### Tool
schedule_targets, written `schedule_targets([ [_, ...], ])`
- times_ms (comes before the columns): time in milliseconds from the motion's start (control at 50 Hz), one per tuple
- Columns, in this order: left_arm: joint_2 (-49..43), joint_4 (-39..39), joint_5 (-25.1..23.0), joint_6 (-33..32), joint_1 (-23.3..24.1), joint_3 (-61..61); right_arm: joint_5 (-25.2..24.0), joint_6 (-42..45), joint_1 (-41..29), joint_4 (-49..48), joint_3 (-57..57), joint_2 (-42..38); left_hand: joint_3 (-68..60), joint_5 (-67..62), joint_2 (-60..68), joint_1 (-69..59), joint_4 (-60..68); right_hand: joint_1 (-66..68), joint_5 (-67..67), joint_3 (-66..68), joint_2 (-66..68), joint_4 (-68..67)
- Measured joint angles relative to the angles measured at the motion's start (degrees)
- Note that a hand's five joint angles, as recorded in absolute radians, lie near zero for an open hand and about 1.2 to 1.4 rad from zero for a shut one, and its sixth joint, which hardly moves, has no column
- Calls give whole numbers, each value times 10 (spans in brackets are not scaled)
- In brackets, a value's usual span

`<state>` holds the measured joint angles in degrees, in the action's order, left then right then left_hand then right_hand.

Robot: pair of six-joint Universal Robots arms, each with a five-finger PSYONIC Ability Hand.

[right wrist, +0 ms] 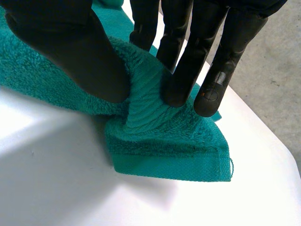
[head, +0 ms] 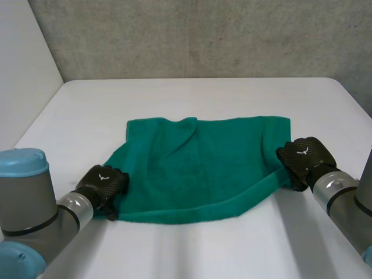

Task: Fold the towel.

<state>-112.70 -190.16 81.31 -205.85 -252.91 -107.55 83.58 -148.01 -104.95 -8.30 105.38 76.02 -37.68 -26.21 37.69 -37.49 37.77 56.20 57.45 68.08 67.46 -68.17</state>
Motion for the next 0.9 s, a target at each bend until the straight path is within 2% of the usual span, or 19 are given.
schedule_targets([
  [160,-13,-10,0,-1,1,15,0,0,1,0,0,0,-42,-46,42,-47,40,0,0,0,0,0],
  [220,-24,-14,2,-3,1,25,0,0,1,0,0,0,-131,-131,132,-138,127,0,0,0,0,0],
  [260,-27,-15,2,-3,1,28,0,0,2,0,0,0,-141,-145,142,-152,141,0,0,0,0,0],
  [300,-30,-16,3,-3,1,33,0,0,3,-1,-1,0,-258,-266,259,-258,259,0,0,0,0,0],
  [460,0,-14,3,-1,2,35,0,2,5,3,-9,4,-302,-288,305,-264,304,0,0,0,0,0],
  [580,75,-1,5,2,2,26,4,11,5,29,-30,32,-302,-288,306,-264,304,0,0,0,0,0],
  [640,122,20,8,0,-2,17,4,29,6,81,-46,56,-303,-288,306,-264,304,0,0,0,0,0],
  [740,192,84,12,-17,-17,-2,3,107,13,252,-76,91,-303,-288,306,-264,304,0,0,0,0,0],
  [780,199,96,12,-22,-19,-5,3,123,15,278,-79,93,-303,-288,306,-264,304,0,0,0,0,0],
  [800,211,128,12,-40,-25,-13,3,160,18,327,-84,94,-304,-288,307,-264,304,0,0,0,0,0],
  [900,179,160,14,-80,-29,-12,7,206,18,359,-99,63,-304,-288,308,-264,304,0,0,0,0,0],
])
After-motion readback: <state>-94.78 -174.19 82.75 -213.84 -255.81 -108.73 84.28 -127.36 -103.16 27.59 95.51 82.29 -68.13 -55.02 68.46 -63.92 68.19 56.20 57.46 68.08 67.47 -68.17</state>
